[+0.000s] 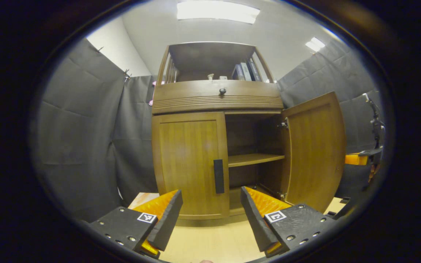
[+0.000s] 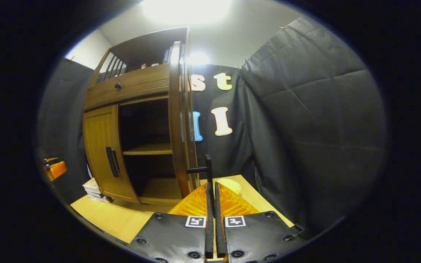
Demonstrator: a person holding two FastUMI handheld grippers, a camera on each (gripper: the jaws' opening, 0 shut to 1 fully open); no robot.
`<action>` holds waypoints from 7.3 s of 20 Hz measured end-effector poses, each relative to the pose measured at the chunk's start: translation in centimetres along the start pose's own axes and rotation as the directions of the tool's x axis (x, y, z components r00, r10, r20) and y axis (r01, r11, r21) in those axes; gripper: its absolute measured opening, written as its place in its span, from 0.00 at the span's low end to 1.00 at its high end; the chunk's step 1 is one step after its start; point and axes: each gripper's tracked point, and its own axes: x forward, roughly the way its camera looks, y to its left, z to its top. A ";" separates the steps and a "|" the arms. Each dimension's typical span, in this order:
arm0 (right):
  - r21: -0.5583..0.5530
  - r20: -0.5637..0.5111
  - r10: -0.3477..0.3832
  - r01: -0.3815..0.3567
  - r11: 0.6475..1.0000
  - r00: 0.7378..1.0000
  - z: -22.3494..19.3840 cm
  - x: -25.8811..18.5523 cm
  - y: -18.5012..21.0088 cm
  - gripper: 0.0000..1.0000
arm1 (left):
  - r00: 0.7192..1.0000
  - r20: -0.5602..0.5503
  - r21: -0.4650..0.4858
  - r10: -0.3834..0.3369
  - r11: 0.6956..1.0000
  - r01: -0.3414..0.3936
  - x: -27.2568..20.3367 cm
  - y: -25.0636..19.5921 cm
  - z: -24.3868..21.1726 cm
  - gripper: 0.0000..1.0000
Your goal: Open the right door of the double-door shoe cabinet with the right hand, and open the left door with the left hand.
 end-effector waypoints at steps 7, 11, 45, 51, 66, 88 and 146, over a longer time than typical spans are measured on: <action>-0.012 0.051 -0.008 0.009 1.000 0.999 2.3 -3.3 -0.4 0.05 | 1.000 -0.005 -0.037 0.007 0.999 -0.007 6.0 0.8 -0.5 0.92; -0.039 0.094 0.046 -0.043 0.998 0.994 3.0 -5.1 0.9 0.59 | 0.999 0.006 -0.039 0.033 0.999 -0.033 9.7 1.7 -0.5 0.92; -0.011 0.054 -0.025 0.026 1.000 0.998 -0.8 -4.5 0.0 0.95 | 0.990 -0.138 -0.073 -0.039 0.997 0.029 25.2 -3.0 -7.6 0.19; -0.025 0.061 -0.008 0.010 1.000 0.998 -0.3 -4.8 1.0 0.95 | 0.990 -0.131 -0.068 -0.048 0.997 0.040 23.4 -3.0 -7.4 0.18; -0.047 0.072 0.053 -0.049 0.998 0.996 0.2 -5.5 4.2 0.92 | 0.990 -0.130 -0.084 -0.052 0.996 0.041 16.5 -1.1 -6.7 0.17; -0.045 0.097 0.181 -0.177 0.983 0.979 0.3 -6.2 11.4 0.92 | 0.992 -0.122 -0.092 -0.008 0.996 -0.003 6.4 5.7 -5.7 0.17; -0.075 0.114 0.281 -0.274 0.959 0.953 -0.4 -6.3 18.8 0.93 | 0.978 -0.017 0.002 0.209 0.978 -0.209 -8.1 19.1 1.9 0.16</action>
